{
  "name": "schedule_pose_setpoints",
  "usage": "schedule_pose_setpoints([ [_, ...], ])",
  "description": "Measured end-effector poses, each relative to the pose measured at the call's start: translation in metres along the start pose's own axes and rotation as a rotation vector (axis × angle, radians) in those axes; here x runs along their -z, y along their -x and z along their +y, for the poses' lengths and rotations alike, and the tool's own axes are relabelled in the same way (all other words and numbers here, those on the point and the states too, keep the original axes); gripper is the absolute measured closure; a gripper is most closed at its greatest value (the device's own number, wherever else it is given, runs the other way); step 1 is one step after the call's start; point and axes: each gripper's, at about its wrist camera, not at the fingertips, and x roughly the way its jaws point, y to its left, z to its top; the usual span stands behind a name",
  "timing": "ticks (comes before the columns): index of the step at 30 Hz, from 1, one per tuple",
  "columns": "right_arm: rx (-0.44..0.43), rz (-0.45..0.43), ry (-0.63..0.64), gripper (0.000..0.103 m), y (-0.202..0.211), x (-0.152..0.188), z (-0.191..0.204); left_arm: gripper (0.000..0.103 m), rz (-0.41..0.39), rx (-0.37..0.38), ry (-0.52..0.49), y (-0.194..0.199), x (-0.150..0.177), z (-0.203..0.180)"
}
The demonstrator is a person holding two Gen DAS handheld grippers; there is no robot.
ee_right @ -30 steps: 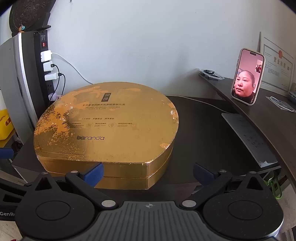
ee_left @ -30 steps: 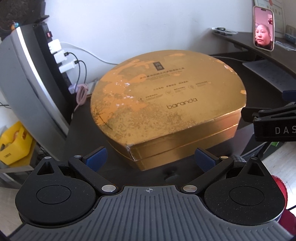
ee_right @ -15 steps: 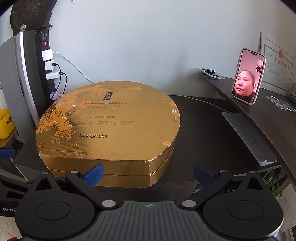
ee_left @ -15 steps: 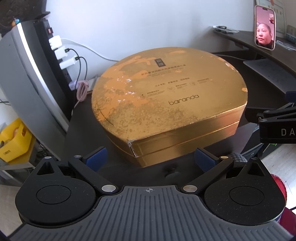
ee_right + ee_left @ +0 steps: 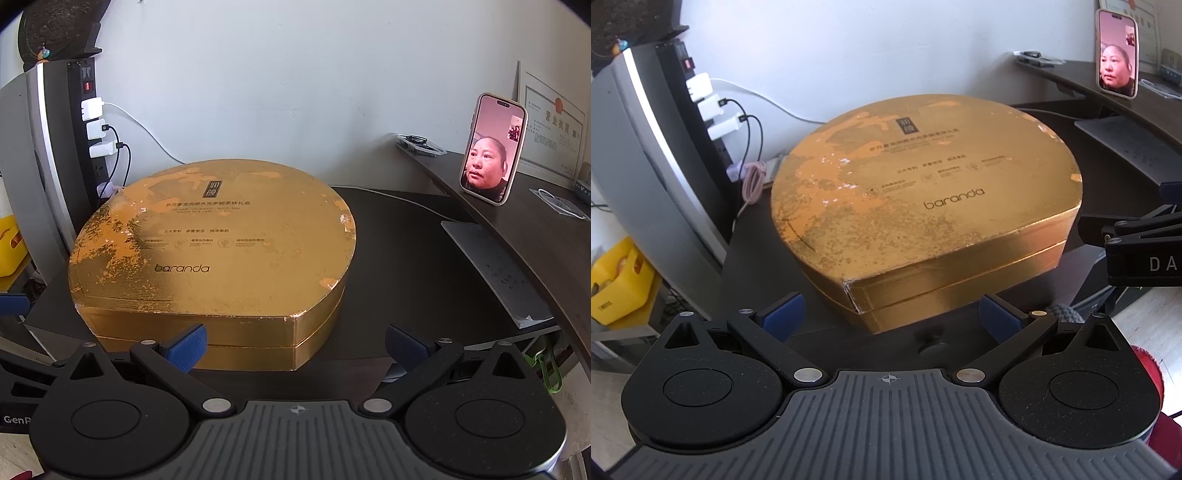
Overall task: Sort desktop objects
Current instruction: 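Release the lid and pull both grippers back from the box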
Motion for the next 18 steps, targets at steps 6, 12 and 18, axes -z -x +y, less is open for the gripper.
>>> schedule_pose_setpoints([
  [6, -0.001, 0.002, -0.006, 0.001, -0.0006, 0.0005, -0.0022, 0.000, 0.004, 0.005, -0.001, -0.0003, -0.0003, -0.0005],
  [12, -0.003, 0.004, -0.012, 0.001, -0.0012, 0.0014, -0.0044, 0.000, 0.003, 0.009, -0.002, -0.0008, -0.0008, -0.0014],
  [18, -0.003, 0.006, -0.021, 0.001, -0.0026, 0.0019, -0.0081, 0.000, -0.006, 0.029, 0.000, -0.0007, -0.0018, -0.0020],
])
